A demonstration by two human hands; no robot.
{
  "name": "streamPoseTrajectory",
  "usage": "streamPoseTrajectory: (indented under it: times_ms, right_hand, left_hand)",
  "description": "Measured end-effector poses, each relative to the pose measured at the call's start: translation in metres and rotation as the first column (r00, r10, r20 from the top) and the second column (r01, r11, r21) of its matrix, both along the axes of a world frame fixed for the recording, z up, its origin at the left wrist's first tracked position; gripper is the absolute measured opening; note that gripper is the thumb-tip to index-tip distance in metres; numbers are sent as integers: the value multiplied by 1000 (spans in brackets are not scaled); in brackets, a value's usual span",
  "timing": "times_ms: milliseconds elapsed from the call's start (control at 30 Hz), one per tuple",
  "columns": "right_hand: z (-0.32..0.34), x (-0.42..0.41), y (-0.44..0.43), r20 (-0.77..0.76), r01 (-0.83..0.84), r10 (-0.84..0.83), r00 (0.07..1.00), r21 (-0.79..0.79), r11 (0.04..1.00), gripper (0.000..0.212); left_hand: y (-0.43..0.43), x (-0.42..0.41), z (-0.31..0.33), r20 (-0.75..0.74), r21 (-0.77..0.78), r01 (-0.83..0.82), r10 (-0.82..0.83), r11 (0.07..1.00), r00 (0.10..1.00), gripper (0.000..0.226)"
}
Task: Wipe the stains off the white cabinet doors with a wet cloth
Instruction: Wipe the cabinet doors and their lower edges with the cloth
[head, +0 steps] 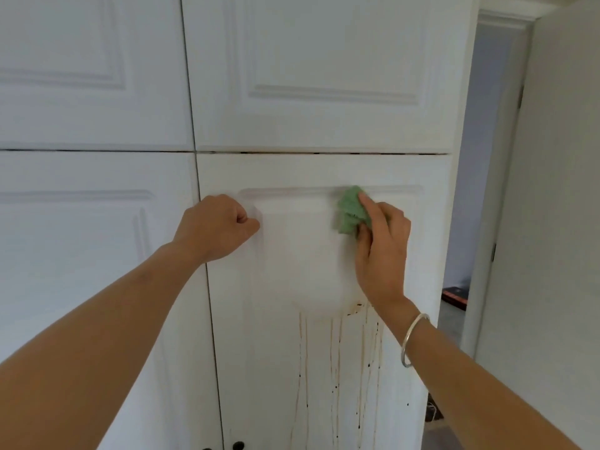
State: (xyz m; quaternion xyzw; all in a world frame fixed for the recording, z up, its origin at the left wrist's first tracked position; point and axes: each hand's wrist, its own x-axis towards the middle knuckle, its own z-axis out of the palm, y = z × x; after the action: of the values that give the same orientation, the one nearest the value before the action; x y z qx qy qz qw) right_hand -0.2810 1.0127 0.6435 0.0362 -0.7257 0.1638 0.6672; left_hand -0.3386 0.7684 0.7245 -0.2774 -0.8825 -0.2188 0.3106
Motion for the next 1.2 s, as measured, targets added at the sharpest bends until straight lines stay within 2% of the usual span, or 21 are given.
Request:
streamPoseTrajectory:
  times_ms: [100, 167, 233, 300, 400, 467, 533, 600, 667, 733, 867, 967, 1067, 1133, 1167, 1200]
  right_hand:
    - [7, -19, -15, -62, -17, 10, 998, -126, 992, 44]
    - [-18, -34, -38, -95, -38, 27, 995, -114, 993, 41]
    - [-59, -44, -55, -72, -28, 31, 997, 44, 999, 47]
    - [-97, -51, -58, -4, -4, 5, 1000, 267, 964, 55]
    - [-117, -40, -49, 136, -72, 0, 991, 528, 846, 46]
    - [-93, -25, -47, 232, -137, -3, 973, 584, 800, 33]
    - [-55, -18, -42, 241, -153, 43, 970, 459, 875, 28]
    - [-9, -19, -36, 71, -40, 22, 997, 259, 965, 35]
    - [20, -27, -35, -13, -49, 51, 999, 123, 991, 40]
    - [21, -39, -43, -38, -69, 76, 996, 158, 985, 41]
    - [-35, -54, -57, -55, -58, 78, 995, 302, 952, 39]
    - [-86, -55, -50, 20, -45, 40, 999, 494, 869, 50]
    - [-126, -39, -45, 191, -126, 11, 982, 604, 787, 50]
    - [-135, -26, -45, 332, -210, 6, 943, 583, 785, 50]
    - [-136, -20, -48, 412, -261, 33, 911, 512, 819, 49]
    - [-134, -12, -53, 495, -333, 118, 861, 373, 866, 48]
  left_hand:
    - [-2, -2, -1, 0, -3, 8, -8, 1000, 1000, 42]
    - [-3, -6, -2, -22, -12, 22, -22, 1000, 1000, 44]
    - [-2, -8, -1, -45, -15, 37, -38, 999, 998, 46]
    - [-3, -9, 0, -64, -17, 44, -45, 999, 997, 46]
    - [-4, -9, 0, -67, -9, 46, -46, 999, 997, 47]
    - [-5, -8, -1, -64, -4, 39, -39, 999, 997, 46]
    - [-5, -7, -1, -62, 0, 33, -33, 999, 998, 46]
    - [-4, -7, -1, -63, 4, 39, -39, 999, 997, 46]
    - [-3, -6, -1, -60, -3, 46, -47, 999, 997, 45]
    - [-3, -7, -2, -65, -12, 42, -43, 999, 997, 44]
    - [-2, -12, -3, -74, -17, 37, -38, 999, 996, 45]
    - [-3, -11, -2, -63, -2, 44, -44, 999, 997, 43]
    - [-5, -9, 0, -37, 10, 48, -48, 999, 998, 42]
    - [-5, -8, 1, -29, 17, 43, -43, 999, 999, 42]
    - [-5, -7, 1, -26, 15, 41, -40, 999, 999, 42]
    - [-4, -7, 0, -25, 13, 35, -34, 999, 999, 41]
